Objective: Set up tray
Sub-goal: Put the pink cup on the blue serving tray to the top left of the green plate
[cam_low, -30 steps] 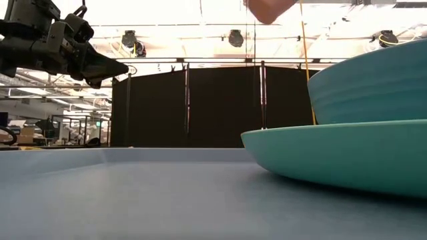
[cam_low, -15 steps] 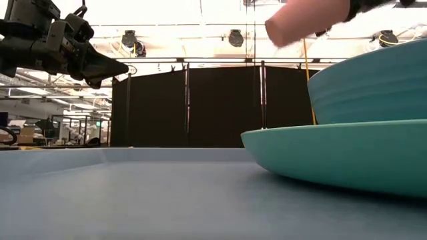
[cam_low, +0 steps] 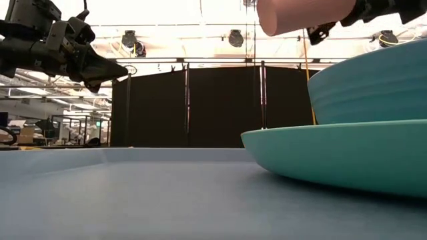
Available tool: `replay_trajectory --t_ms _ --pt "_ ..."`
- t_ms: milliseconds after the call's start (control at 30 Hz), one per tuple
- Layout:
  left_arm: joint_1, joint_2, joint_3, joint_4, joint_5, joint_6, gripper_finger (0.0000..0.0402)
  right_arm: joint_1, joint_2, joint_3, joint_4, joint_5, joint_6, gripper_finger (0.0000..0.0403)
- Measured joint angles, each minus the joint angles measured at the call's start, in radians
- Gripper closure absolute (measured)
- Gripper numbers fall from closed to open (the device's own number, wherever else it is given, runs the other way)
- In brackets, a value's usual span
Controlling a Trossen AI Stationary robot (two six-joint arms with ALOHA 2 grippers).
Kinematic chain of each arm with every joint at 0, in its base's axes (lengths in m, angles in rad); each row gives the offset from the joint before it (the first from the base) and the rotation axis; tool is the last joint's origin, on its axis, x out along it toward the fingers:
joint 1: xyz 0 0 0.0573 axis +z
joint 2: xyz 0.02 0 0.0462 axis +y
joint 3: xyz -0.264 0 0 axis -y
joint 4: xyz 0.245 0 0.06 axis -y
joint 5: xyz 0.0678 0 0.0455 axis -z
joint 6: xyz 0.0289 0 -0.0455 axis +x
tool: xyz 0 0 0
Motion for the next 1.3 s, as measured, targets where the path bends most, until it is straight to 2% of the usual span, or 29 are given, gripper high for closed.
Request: replay_trajectory --t_ms 133,300,467,700,933,1133,1300 --pt "0.000 0.000 0.000 0.003 -0.006 -0.012 0.0371 0.021 0.161 0.125 -0.040 -0.001 0.045 0.0403" --pt "0.000 0.000 0.000 0.004 -0.006 -0.012 0.0371 0.027 0.391 0.413 -0.327 -0.002 0.042 0.0403" --pt "0.000 0.000 0.000 0.002 -0.007 -0.005 0.0371 0.022 0.603 0.677 -0.603 -0.002 -0.034 0.0403" --pt "0.000 0.000 0.000 0.001 -0.007 -0.004 0.0371 -0.015 0.816 0.922 -0.796 -0.051 -0.068 0.0403" --pt "0.000 0.000 0.000 0.002 -0.007 -0.003 0.0371 -0.042 0.968 1.044 -0.912 -0.058 -0.050 0.0403" --pt "0.000 0.000 0.000 0.001 -0.007 -0.003 0.0371 -0.048 1.036 1.049 -0.925 -0.060 -0.015 0.0403" --pt "0.000 0.000 0.000 0.001 -0.007 -0.003 0.0371 -0.048 1.069 1.049 -0.904 -0.115 0.009 0.0403"
